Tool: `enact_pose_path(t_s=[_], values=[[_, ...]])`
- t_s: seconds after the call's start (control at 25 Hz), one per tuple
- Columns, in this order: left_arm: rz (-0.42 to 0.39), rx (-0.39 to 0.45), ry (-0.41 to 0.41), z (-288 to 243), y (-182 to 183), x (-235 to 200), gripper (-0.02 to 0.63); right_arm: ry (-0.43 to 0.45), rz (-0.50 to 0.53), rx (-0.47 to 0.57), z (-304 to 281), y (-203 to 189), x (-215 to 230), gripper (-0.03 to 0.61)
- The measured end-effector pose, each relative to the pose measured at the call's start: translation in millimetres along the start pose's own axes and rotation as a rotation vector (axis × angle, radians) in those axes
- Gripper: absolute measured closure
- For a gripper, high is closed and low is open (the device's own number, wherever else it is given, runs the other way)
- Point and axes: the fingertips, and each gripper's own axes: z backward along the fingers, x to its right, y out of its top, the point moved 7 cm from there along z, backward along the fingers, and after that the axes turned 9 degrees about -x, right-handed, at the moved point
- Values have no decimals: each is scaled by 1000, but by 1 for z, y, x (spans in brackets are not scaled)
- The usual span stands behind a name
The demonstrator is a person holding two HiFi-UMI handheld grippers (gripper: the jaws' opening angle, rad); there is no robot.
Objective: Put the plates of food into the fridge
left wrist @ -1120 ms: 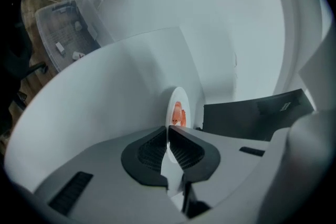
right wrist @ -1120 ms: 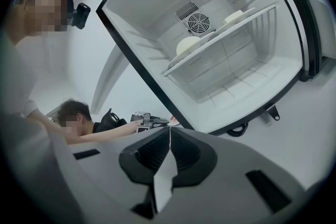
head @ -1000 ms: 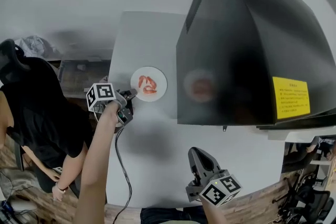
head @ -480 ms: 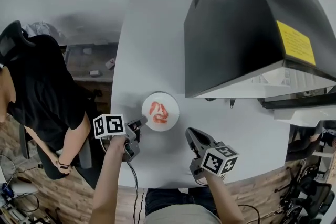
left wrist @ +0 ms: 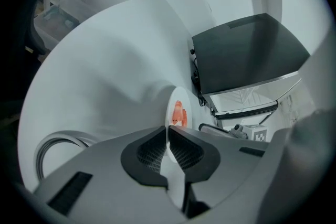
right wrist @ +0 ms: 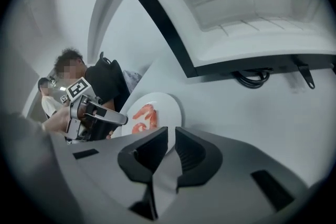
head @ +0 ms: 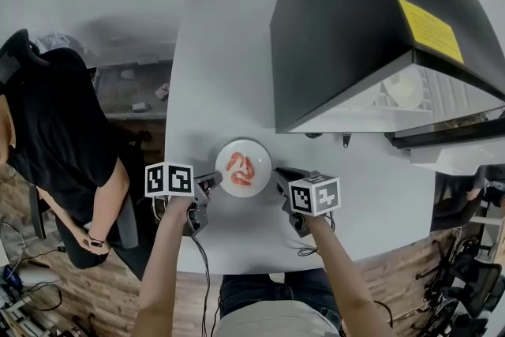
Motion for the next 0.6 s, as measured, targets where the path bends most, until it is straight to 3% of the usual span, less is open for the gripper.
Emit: enact_pose_path(t_s=[0.12,0.32,0.6], values=[[-5,-18,22,-3,0,-3,595,-3,10,-40,-7,7,5,494],[2,-38,44,-6,-3,-7,595,53,-30,-93,-19,11,11,483],[32,-47,32,-15,-7,-11,594,168,-167,-97,-24,13,19,485]])
